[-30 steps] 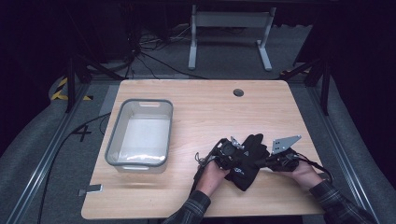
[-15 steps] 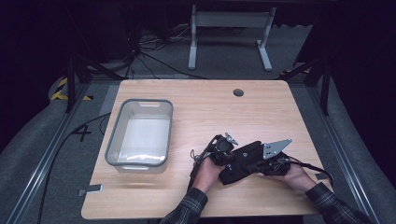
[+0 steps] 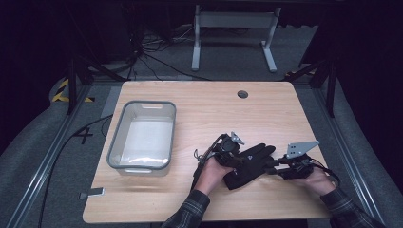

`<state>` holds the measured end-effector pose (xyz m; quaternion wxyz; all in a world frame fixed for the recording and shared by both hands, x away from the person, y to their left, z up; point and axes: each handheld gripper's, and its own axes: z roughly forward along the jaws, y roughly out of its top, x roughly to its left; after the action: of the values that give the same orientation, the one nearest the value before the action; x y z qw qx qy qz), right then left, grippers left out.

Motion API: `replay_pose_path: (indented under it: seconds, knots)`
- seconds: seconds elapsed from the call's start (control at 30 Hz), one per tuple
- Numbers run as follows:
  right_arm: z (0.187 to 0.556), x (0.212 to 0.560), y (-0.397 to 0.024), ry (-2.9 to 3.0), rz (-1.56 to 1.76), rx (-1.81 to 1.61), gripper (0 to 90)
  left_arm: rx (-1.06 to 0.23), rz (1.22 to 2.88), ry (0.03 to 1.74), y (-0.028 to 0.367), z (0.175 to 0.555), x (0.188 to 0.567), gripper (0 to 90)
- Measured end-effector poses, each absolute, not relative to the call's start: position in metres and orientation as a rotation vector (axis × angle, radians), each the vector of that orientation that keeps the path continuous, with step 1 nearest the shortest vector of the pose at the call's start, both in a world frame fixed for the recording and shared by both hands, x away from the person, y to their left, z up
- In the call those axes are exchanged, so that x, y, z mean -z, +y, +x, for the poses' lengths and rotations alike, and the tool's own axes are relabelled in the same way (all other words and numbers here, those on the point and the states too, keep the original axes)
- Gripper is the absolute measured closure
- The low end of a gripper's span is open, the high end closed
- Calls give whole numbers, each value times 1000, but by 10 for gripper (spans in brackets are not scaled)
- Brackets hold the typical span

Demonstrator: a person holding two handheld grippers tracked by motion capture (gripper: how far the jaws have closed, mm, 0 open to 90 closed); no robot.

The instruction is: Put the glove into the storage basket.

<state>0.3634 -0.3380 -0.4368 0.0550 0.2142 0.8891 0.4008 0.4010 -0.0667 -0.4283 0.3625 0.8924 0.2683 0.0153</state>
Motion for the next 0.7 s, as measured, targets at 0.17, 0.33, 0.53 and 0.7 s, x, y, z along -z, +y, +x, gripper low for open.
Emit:
replay_pose_path:
  seconds: [0.17, 0.33, 0.53, 0.7]
  knots:
    - [351, 440, -363, 2617, 748, -1169, 439, -8, 2314, 655, -74, 405, 427, 345]
    - [345, 447, -389, 2553, 860, -1147, 336, -4, 2360, 589, -83, 408, 430, 195]
    - [344, 452, -402, 2490, 924, -1110, 232, 14, 2409, 545, -96, 406, 440, 112]
    - [348, 458, -402, 2467, 950, -1069, 160, -6, 2433, 538, -101, 405, 447, 80]
